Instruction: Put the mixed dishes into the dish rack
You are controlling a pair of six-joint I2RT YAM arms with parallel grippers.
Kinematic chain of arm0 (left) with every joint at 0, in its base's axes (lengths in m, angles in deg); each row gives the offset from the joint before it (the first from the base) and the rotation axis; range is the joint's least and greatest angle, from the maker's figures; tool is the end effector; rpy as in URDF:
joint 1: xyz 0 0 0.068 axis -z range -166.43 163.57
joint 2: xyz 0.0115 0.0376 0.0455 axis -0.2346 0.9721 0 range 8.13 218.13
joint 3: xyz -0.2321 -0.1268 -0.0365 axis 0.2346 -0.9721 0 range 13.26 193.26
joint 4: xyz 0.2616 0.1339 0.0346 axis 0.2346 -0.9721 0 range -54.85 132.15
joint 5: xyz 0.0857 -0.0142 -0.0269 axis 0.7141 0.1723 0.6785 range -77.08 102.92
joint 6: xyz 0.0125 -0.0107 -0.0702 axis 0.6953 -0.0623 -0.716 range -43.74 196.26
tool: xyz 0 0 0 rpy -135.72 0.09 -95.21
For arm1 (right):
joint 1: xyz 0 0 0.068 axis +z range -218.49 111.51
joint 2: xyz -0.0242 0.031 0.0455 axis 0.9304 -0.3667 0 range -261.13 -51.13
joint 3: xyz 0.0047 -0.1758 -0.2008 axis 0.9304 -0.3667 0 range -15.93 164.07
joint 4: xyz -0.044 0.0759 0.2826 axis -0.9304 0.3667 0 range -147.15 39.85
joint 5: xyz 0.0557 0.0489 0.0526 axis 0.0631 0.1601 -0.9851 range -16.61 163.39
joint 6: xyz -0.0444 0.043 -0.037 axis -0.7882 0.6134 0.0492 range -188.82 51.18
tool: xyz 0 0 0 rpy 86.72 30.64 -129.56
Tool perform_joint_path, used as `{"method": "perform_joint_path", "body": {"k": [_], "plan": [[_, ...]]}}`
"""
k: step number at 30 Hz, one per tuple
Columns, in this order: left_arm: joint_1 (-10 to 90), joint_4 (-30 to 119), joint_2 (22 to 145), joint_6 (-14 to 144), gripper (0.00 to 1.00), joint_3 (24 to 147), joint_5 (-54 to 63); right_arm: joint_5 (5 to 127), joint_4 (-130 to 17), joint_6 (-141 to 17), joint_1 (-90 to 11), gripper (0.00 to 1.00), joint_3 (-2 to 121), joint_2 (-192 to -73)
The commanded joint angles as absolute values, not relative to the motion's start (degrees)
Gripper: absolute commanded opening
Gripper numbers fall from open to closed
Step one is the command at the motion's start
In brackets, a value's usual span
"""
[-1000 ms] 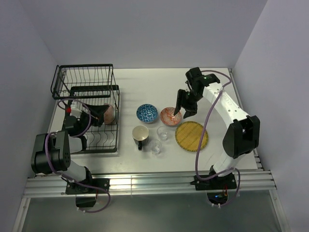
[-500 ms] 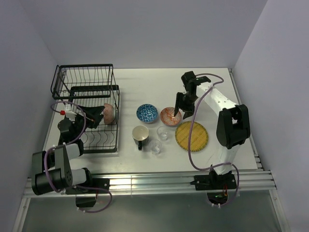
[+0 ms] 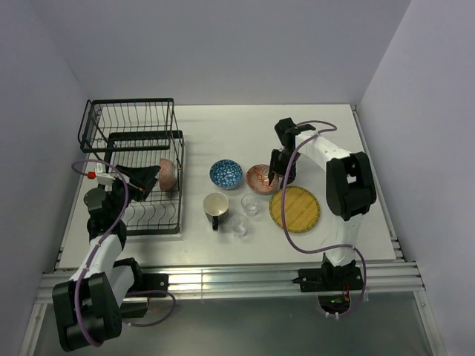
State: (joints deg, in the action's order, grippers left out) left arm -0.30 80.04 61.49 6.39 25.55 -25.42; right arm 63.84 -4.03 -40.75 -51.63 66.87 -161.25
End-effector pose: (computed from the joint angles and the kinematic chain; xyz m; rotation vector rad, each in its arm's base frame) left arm 0.2402 0.0211 0.1741 -0.7131 1.6276 -1.2680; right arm 0.3879 0.1278 0.1489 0.2753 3.0210 0.3311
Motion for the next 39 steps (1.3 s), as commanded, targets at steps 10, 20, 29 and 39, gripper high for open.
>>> {"method": "perform_joint_path", "body": {"k": [10,20,29,39], "plan": [[2.66,69.77,57.79,10.86,0.83,33.19,-26.72,70.92,-5.74,-39.82,-50.39,0.17,68.35,-163.36],[6.62,55.43,54.36,17.63,0.67,44.27,-21.53,76.45,-1.35,-40.35,-49.33,0.00,72.83,-162.84],[24.96,36.99,58.66,43.45,0.73,64.66,-18.28,80.15,12.18,-42.98,-46.96,0.00,85.39,-156.52],[53.98,21.79,70.42,67.18,0.61,79.87,-13.79,65.05,21.69,-45.18,-39.49,0.00,88.31,-150.01]]}}
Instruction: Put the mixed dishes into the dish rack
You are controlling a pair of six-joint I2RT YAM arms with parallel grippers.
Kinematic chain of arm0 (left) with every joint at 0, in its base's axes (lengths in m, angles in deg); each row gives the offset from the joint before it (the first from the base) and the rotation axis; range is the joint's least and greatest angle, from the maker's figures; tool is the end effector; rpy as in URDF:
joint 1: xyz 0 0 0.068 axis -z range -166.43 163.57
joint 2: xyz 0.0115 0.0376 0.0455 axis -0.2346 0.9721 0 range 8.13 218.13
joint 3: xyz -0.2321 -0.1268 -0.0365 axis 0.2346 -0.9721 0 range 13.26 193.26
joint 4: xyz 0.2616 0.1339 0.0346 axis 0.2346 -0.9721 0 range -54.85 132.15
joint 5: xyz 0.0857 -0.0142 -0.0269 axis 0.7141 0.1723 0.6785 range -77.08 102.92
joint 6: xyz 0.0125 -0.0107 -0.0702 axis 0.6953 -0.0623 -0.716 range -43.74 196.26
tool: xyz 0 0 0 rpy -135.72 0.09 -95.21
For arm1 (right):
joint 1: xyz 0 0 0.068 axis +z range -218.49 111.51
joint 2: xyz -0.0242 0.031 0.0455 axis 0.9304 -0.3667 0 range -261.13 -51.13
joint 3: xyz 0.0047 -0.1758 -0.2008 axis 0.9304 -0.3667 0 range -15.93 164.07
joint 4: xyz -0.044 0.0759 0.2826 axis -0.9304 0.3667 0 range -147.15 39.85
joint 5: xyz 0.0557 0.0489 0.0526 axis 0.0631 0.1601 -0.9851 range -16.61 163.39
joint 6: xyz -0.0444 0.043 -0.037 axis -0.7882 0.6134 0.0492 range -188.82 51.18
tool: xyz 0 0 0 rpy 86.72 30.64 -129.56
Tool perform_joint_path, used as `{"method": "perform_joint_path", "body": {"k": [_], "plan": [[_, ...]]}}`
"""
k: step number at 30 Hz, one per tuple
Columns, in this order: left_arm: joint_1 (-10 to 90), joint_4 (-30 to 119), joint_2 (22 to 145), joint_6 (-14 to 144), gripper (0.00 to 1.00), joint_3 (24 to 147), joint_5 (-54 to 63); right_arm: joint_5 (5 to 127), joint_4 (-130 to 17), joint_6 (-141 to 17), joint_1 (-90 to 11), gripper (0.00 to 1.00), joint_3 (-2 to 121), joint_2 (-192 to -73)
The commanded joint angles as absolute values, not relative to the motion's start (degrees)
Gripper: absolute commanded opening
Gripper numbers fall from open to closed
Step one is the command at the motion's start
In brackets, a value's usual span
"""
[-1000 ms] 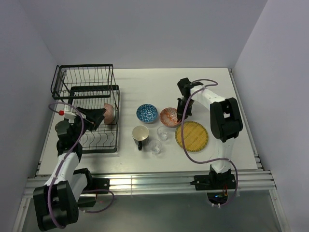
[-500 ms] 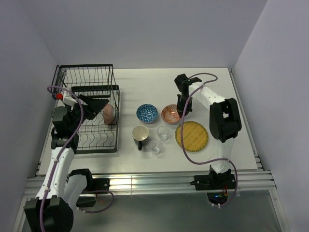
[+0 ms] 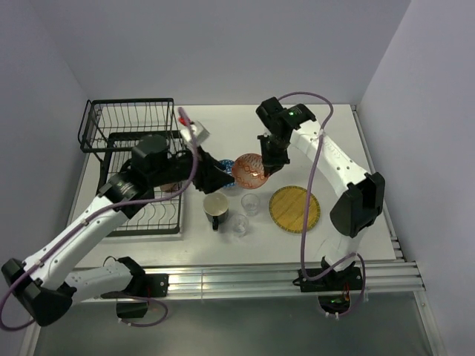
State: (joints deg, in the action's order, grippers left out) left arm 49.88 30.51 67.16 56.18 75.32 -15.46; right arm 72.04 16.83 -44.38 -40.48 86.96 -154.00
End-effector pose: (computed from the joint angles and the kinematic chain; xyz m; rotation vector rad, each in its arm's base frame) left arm 0.2170 -0.1947 0.3905 0.6424 1.7283 -1.1338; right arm 0.3487 0.1870 0.2967 -0.0949 2.8918 0.2107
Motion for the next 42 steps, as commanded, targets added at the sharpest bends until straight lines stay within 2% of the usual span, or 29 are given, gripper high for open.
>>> {"method": "perform_joint_path", "body": {"k": [1,6,12,17,28,31,32,34,36,37,41,42], "plan": [[56.96,20.10,71.58,68.42,0.61,81.88,-14.06,63.99,21.78,-45.18,-38.62,0.00,87.53,-148.61],[65.75,9.57,77.90,75.55,0.70,87.34,-14.58,56.52,21.43,-44.66,-31.94,0.00,80.32,-144.91],[73.23,3.66,79.76,80.56,0.73,88.49,-12.13,51.60,24.06,-44.56,-28.15,0.00,79.96,-142.45],[76.49,1.37,79.23,80.39,0.77,86.91,-4.40,47.29,25.64,-44.39,-27.97,0.00,77.86,-139.90],[85.55,-1.36,86.44,78.02,0.68,87.78,12.39,43.77,25.82,-41.75,-26.22,0.00,77.68,-136.91],[86.08,-1.71,87.93,77.58,0.54,88.93,15.12,44.90,25.82,-41.23,-25.34,0.00,76.71,-136.12],[86.25,-1.80,88.28,77.40,0.41,89.19,15.73,45.43,25.82,-41.05,-25.25,0.00,76.88,-135.94],[86.25,-2.23,88.64,77.31,0.24,89.54,17.32,45.70,25.82,-40.61,-25.16,0.00,77.41,-135.50],[86.17,-2.76,88.81,76.96,0.13,89.63,18.80,45.70,25.82,-40.43,-25.25,0.00,77.93,-135.41],[86.25,-3.03,88.81,76.79,0.00,89.46,19.33,45.79,25.82,-40.35,-25.25,0.00,78.46,-135.50],[86.25,-2.86,87.07,74.33,0.00,87.97,19.87,47.98,25.82,-40.61,-25.25,0.01,80.39,-136.20],[86.08,-2.16,86.10,73.72,0.00,87.27,20.04,49.03,25.82,-40.52,-25.42,0.15,81.96,-136.73]]}}
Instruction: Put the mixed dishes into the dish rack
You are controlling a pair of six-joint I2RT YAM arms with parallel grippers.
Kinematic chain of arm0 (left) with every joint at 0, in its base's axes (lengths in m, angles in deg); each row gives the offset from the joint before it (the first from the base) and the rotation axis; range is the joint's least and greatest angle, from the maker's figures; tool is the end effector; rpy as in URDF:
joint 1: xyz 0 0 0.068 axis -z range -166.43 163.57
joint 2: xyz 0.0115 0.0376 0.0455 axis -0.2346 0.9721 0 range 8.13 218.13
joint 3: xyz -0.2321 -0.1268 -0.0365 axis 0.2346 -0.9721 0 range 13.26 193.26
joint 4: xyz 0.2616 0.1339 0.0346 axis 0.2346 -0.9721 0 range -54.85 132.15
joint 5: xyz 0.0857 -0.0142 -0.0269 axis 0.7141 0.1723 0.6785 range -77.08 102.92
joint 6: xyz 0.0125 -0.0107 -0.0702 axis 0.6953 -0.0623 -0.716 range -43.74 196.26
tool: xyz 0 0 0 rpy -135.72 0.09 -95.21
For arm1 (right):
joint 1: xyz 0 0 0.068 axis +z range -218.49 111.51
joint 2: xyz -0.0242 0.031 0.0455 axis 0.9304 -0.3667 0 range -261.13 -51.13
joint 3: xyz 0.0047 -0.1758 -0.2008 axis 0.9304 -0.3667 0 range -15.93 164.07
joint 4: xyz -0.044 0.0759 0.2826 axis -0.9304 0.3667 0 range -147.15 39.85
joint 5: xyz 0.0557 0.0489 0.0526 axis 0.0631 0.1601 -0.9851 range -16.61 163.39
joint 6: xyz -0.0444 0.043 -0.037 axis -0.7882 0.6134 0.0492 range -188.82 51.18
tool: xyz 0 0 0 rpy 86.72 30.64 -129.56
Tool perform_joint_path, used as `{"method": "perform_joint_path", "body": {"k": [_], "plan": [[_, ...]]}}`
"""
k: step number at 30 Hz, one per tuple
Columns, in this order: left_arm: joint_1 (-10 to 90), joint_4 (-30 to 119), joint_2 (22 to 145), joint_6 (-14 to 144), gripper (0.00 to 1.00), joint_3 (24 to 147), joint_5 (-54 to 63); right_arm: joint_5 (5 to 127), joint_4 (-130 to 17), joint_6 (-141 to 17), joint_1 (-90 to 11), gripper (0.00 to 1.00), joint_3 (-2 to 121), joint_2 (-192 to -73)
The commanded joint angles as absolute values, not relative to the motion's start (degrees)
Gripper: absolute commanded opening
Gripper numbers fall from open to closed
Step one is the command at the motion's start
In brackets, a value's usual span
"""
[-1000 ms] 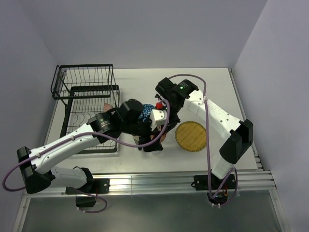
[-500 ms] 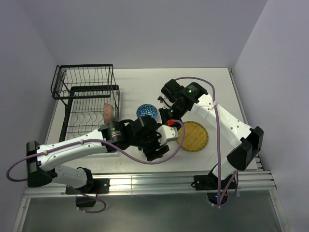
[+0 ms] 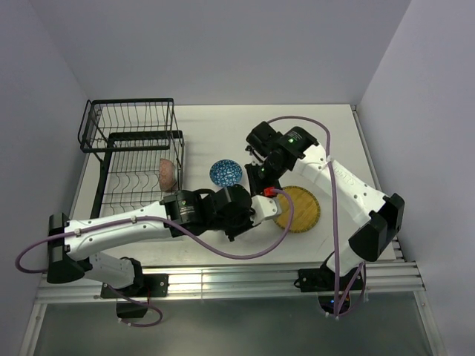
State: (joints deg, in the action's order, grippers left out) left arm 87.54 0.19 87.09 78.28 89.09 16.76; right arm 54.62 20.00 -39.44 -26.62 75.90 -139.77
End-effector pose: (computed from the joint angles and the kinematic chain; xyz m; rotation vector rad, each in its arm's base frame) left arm 0.1002 -0.3345 0.3167 1.4629 1.9270 -0.5220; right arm 0.2311 0.2328 0.3216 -0.4003 3.0092 0.6568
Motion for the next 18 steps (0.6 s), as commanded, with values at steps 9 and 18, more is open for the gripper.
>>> {"method": "perform_joint_path", "body": {"k": [9,18], "plan": [[71.41,14.72,63.34,60.72,0.00,70.66,7.40,57.13,25.73,-39.82,-31.04,0.60,89.53,-137.70],[47.95,24.37,51.55,53.25,0.00,59.94,-9.73,53.08,24.85,-42.45,-39.57,0.58,88.58,-134.80]]}}
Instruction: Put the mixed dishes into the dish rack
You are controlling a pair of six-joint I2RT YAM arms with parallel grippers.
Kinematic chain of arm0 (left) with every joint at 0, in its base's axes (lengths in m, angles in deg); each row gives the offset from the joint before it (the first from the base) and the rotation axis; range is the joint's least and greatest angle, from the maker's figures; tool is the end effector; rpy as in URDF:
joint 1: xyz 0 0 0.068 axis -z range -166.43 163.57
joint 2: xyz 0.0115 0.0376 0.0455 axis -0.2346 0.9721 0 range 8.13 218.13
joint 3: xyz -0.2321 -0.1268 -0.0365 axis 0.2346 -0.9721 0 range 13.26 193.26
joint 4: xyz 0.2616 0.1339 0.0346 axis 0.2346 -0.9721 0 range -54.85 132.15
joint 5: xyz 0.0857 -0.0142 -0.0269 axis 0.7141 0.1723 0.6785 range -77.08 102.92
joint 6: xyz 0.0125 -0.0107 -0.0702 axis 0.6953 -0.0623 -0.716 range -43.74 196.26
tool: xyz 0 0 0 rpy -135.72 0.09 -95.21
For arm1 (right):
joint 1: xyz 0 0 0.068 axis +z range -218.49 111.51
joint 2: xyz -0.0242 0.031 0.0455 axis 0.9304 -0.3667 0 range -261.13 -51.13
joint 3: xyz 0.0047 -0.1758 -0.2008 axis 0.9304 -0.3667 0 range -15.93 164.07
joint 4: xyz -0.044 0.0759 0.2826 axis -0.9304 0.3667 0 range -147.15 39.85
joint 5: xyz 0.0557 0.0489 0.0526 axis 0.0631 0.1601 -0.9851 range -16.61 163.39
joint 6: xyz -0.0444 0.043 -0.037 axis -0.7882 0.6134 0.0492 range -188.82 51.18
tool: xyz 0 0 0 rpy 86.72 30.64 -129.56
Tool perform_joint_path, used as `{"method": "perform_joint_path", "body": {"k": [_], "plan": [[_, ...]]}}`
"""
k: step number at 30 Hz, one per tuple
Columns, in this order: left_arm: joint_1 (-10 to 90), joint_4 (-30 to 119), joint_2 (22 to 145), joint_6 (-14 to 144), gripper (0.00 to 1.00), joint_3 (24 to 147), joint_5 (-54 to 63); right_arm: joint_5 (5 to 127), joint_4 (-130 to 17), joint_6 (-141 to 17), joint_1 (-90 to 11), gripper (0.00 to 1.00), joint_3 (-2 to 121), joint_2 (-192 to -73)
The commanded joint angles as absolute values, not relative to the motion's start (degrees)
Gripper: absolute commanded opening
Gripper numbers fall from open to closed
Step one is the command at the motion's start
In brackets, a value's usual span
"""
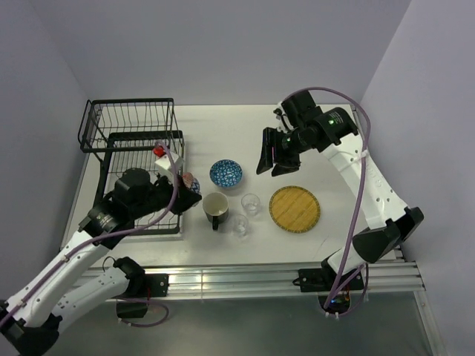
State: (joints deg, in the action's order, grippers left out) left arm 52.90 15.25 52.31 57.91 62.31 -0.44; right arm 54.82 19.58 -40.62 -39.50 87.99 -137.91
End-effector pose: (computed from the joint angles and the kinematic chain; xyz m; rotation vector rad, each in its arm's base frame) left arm 0.1712 -0.1582 0.3274 0.5314 1.9819 -0.8753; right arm 0.2731 0.1730 0.3987 -0.1401 2.7310 0.7475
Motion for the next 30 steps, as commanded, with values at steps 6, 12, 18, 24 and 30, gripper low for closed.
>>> {"method": "perform_joint_path", "body": {"k": [6,12,18,24,30], "plan": [[31.25,36.42,46.46,44.20,0.00,50.27,-23.61,52.38,22.39,-42.72,-39.75,0.58,81.99,-132.08],[13.87,54.69,41.02,30.24,0.00,38.16,-35.74,52.12,22.22,-43.60,-40.10,0.57,80.14,-131.46],[9.18,65.34,38.46,21.96,0.00,32.07,-37.35,51.94,22.22,-44.56,-40.28,0.57,79.26,-131.72],[5.92,82.00,38.01,10.90,0.00,22.85,-36.47,50.80,21.95,-44.74,-40.28,0.57,77.94,-131.46],[1.97,91.36,38.80,3.59,0.00,17.13,-33.49,48.34,21.78,-44.92,-40.28,0.56,76.44,-130.58]]}}
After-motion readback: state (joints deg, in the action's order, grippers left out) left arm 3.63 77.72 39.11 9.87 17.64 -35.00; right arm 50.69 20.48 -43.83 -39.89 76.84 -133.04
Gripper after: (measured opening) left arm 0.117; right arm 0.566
